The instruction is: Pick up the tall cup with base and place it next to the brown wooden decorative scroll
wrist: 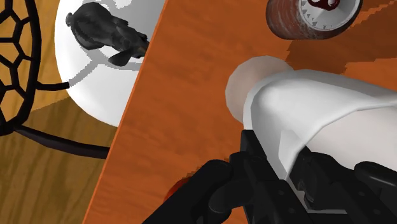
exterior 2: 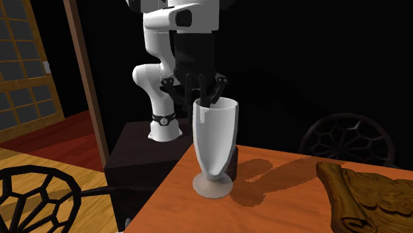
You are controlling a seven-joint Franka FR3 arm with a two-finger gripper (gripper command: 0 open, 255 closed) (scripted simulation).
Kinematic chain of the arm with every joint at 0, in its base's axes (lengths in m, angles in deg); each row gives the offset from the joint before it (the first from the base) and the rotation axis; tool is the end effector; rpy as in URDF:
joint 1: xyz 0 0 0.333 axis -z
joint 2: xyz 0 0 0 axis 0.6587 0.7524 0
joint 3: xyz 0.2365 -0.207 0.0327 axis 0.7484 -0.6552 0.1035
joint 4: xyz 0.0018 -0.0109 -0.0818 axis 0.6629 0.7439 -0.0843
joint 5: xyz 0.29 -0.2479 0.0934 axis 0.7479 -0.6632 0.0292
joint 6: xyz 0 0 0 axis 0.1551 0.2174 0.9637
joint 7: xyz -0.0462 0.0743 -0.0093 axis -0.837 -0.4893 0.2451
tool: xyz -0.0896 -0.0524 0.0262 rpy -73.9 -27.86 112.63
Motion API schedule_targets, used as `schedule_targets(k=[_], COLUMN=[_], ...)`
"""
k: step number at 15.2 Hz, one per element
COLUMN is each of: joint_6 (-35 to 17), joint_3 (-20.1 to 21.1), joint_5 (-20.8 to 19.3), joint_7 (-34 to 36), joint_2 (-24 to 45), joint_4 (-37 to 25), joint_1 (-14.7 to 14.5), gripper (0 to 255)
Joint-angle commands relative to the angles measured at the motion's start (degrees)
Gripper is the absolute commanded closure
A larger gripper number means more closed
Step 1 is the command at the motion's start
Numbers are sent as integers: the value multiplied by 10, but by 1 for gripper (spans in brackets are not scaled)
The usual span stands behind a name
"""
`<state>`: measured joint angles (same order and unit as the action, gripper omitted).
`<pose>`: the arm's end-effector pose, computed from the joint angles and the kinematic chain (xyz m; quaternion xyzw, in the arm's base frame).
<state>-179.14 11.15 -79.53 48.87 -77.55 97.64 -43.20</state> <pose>0.5861 0.0829 0.4845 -0.9987 0.0478 0.0193 0.0018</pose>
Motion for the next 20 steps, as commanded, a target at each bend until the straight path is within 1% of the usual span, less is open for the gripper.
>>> schedule_targets(k=[1, 11, 20], joint_6=[15, 92, 165], joint_3=[0, 1, 1], joint_5=[0, 1, -1], joint_7=[1, 1, 3], joint_2=[-4, -5, 6], joint_4=[-12, -87, -171], joint_1=[0, -1, -2], gripper=[255, 255, 255])
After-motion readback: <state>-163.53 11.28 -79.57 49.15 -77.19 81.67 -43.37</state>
